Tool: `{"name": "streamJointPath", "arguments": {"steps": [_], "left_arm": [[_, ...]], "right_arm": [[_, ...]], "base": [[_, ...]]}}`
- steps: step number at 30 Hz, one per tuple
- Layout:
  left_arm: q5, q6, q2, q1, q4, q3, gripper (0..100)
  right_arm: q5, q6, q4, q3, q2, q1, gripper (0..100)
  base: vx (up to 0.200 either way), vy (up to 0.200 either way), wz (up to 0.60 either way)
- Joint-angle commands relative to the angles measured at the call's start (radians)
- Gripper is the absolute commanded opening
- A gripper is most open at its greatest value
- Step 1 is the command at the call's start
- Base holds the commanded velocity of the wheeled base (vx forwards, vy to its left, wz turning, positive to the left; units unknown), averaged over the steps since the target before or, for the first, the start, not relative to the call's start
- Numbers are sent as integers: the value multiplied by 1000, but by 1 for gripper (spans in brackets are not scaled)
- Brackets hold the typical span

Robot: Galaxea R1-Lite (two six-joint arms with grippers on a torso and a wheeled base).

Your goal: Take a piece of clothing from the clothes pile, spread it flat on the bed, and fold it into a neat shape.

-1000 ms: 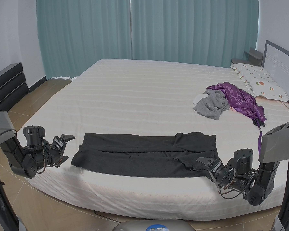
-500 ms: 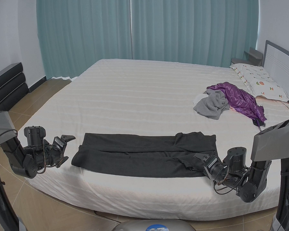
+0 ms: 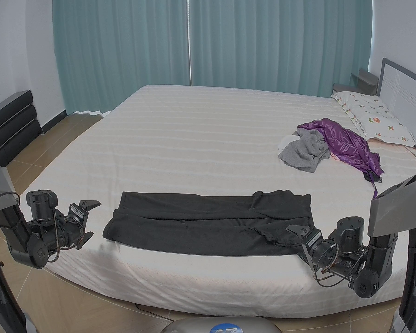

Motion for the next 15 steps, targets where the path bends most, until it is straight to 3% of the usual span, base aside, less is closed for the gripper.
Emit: {"name": "streamJointPath", "arguments": {"steps": [1,15], "left_arm": [[-2,-2,-1,-3,-8,8,100],[8,72,51,-23,-59,34,100]], "right_arm": [[2,3,-15,8,-6,-17,100],[10,7,-15,-15,15,-34,100]], "base": [[0,0,0],[0,0,0]]}}
